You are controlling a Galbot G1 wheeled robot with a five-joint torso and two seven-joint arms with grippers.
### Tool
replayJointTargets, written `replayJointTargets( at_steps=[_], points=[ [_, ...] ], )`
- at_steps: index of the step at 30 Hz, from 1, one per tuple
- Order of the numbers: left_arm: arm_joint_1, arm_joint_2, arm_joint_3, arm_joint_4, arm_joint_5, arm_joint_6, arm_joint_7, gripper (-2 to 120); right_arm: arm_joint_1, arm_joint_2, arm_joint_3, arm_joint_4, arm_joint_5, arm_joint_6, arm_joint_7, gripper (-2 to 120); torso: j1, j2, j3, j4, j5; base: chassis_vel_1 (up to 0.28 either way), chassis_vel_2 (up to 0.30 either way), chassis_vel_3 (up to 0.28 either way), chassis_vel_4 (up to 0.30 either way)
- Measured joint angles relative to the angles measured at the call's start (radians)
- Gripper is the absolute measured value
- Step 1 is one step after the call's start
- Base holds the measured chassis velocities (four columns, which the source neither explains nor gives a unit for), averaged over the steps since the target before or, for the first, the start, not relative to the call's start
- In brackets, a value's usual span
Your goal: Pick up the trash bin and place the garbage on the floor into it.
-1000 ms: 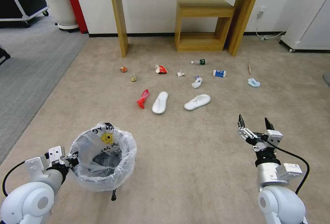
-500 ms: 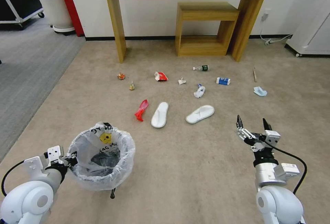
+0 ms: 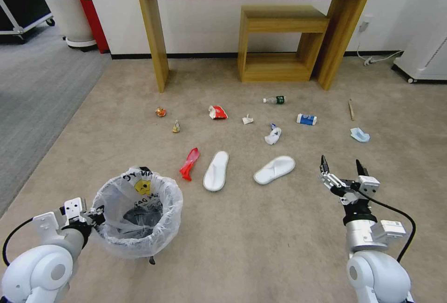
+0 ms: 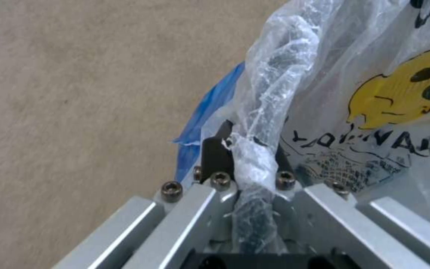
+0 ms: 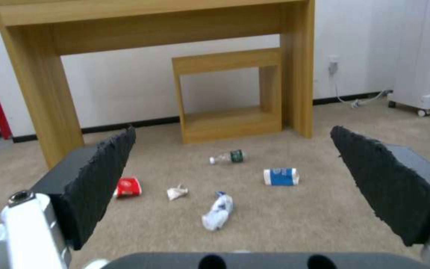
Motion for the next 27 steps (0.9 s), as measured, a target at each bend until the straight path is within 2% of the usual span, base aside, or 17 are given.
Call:
replayJointTargets(
  at_steps=[14,27],
  points=[
    [-0.003,0.003,0.002,0.002,0.002,-0.002,-0.001,1,0.003,0.000,-0.004,-0.002,-0.001,0.000,0.004,100,0.000,0.000,0.000,0.0000,0.0002,-0.156,0.145,0.153,-0.154],
    [-0.012,-0.001,0.011,0.016,0.006,-0.003,-0.002,1,0.009,-0.001,-0.018,-0.009,0.000,-0.009,0.010,100,0.000,0.000,0.000,0.0000,0.0002,-0.104,0.107,0.106,-0.102]
  ],
)
